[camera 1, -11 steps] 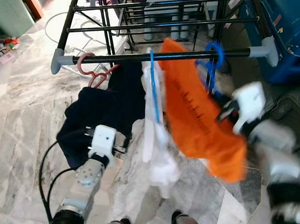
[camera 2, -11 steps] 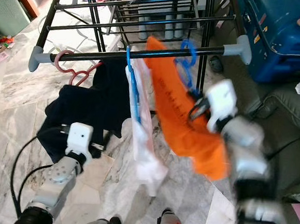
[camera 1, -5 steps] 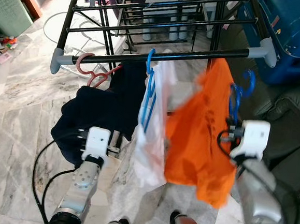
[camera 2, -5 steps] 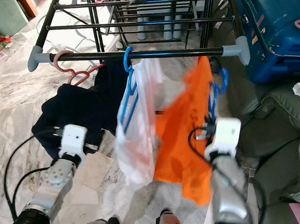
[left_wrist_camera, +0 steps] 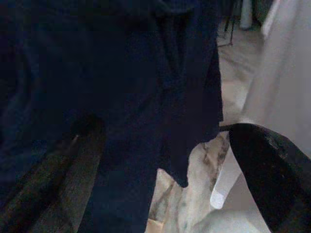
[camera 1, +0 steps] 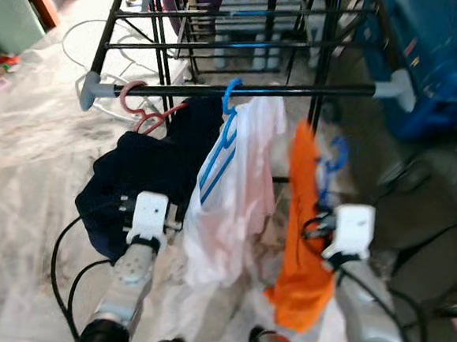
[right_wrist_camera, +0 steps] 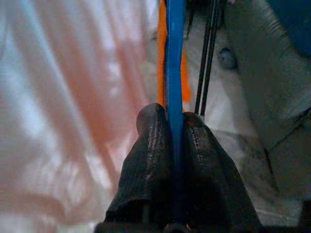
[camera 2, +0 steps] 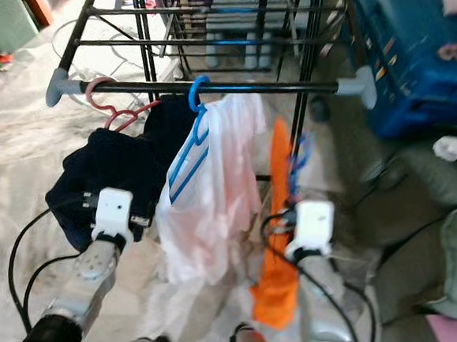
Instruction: Hang hanger
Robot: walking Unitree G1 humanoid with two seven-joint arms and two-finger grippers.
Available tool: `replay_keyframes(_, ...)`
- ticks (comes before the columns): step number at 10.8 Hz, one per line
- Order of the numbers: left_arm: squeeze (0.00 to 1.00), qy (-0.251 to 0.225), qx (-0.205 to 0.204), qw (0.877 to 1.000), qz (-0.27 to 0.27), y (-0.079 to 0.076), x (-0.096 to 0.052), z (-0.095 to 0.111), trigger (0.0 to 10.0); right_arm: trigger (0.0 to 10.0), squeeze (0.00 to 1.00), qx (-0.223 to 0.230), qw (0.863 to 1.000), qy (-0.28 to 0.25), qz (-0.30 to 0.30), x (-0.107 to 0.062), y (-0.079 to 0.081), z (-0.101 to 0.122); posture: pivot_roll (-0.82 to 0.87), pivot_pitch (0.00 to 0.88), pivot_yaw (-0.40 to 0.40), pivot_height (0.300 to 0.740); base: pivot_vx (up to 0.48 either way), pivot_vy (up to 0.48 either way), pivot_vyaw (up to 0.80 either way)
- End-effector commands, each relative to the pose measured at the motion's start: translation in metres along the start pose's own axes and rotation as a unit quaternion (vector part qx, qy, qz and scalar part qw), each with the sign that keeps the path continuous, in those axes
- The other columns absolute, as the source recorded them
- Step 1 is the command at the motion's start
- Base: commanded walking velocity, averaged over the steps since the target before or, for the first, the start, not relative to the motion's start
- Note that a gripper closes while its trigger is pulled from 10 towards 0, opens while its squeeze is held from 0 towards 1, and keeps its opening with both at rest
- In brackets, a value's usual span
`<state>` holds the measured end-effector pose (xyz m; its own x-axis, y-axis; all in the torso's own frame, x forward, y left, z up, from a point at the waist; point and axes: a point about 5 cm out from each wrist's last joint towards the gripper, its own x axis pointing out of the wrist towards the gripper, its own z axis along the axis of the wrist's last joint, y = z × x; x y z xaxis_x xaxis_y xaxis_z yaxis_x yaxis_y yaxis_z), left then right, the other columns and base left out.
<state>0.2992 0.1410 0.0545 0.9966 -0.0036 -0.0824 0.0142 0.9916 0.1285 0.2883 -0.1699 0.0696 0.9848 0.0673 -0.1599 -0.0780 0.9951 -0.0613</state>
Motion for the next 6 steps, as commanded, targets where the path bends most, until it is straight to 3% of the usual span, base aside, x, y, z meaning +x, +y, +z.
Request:
replay_keyframes(1,0.00,0.025,0.004,0.999,0.022,0.0089,-0.0058,-0.0135,10.0,10.0,0.00,-0.003,1.000,0.009,0.022,-0.0014,0.0116,-0.0057,-0.24,0.112,0.048,0.740,-0.337,0.000,0.00)
replay_keyframes(6,0.00,0.028,0.010,0.999,0.024,0.0070,-0.0030,-0.0153,10.0,10.0,0.00,0.000,0.999,0.028,0.036,0.0040,0.0182,-0.0138,-0.24,0.111,0.051,0.740,-0.336,0.000,0.00)
